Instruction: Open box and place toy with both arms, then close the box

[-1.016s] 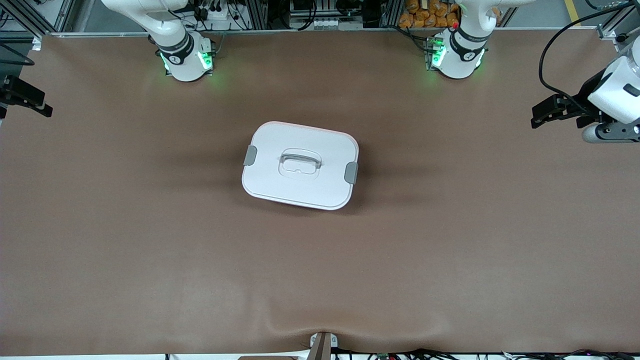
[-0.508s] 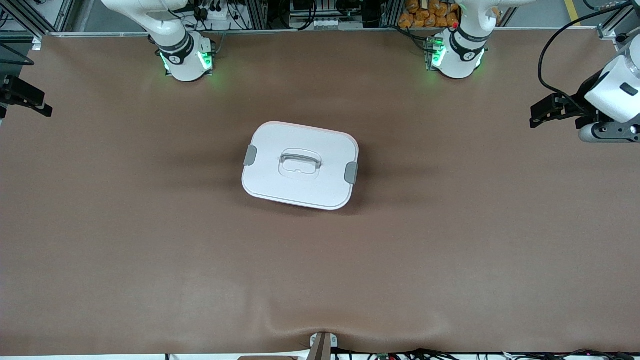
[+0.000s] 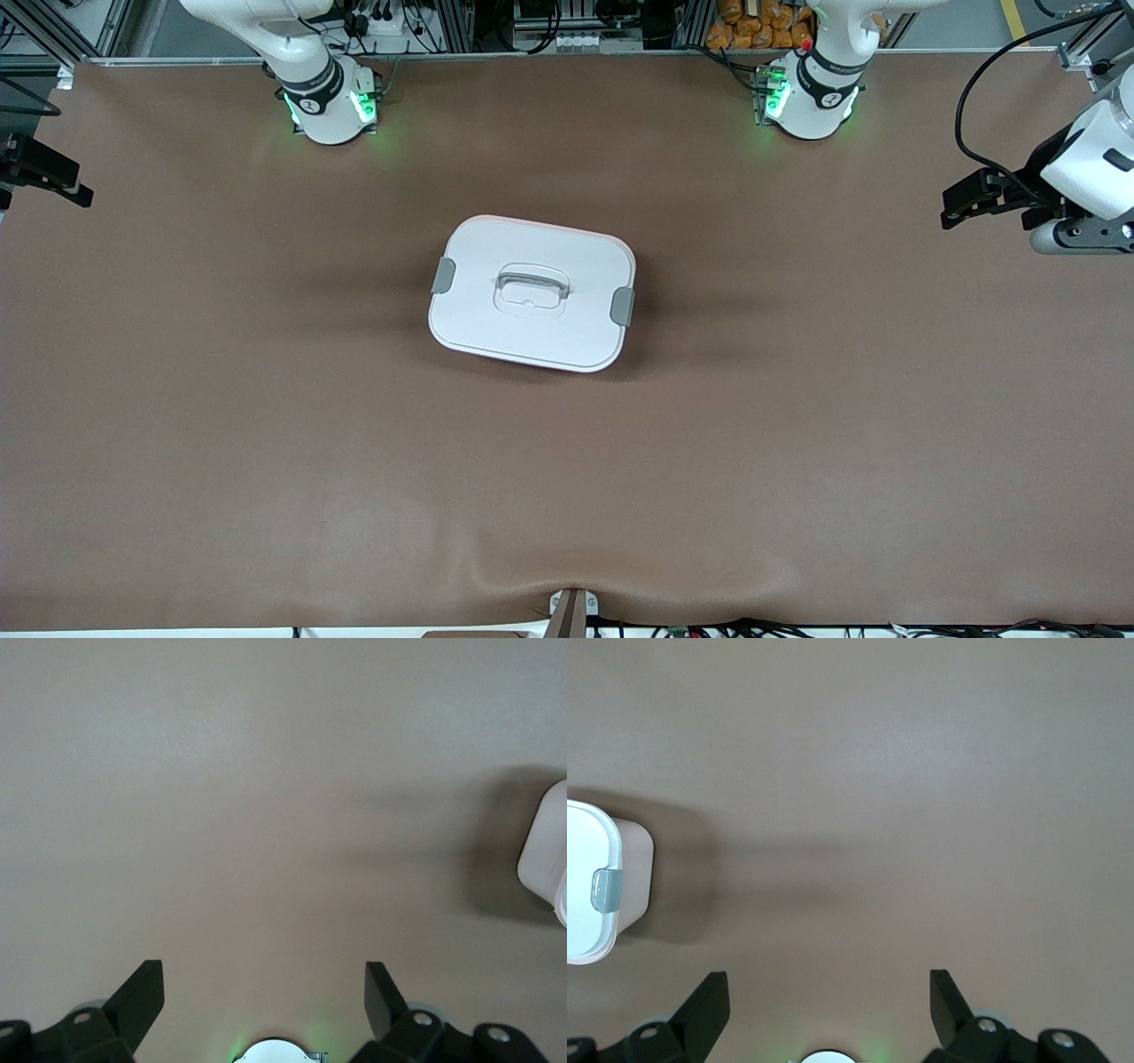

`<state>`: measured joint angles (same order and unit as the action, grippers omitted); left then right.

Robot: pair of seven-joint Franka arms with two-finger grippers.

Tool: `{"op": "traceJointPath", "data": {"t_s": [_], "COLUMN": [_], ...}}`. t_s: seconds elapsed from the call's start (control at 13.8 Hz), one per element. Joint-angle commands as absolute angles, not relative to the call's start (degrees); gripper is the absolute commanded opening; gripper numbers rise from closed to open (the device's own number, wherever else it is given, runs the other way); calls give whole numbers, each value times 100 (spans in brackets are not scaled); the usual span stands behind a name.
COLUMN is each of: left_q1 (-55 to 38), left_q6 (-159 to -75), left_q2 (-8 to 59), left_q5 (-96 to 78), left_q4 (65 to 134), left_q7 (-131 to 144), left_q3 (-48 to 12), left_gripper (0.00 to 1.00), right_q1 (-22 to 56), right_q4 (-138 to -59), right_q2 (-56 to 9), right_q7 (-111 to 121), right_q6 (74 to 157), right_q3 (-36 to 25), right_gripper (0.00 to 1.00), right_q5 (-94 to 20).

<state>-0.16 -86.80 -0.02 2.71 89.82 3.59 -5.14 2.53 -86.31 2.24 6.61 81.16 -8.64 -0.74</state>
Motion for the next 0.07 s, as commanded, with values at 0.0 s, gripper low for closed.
{"op": "traceJointPath", "data": {"t_s": [0.0], "left_q1": [-35], "left_q6": [-8631], "left_q2": [-62], "left_q5": [229], "left_q4": [9035], "left_q7": [317], "left_q3": [-527], "left_gripper": [100], "right_q1": [281], "right_q4": [-8657], "right_q2": [281], "right_q7": [694], "right_q6": [8086], "right_q3": [-888], "right_gripper": [100], "right_q5": [-114]}}
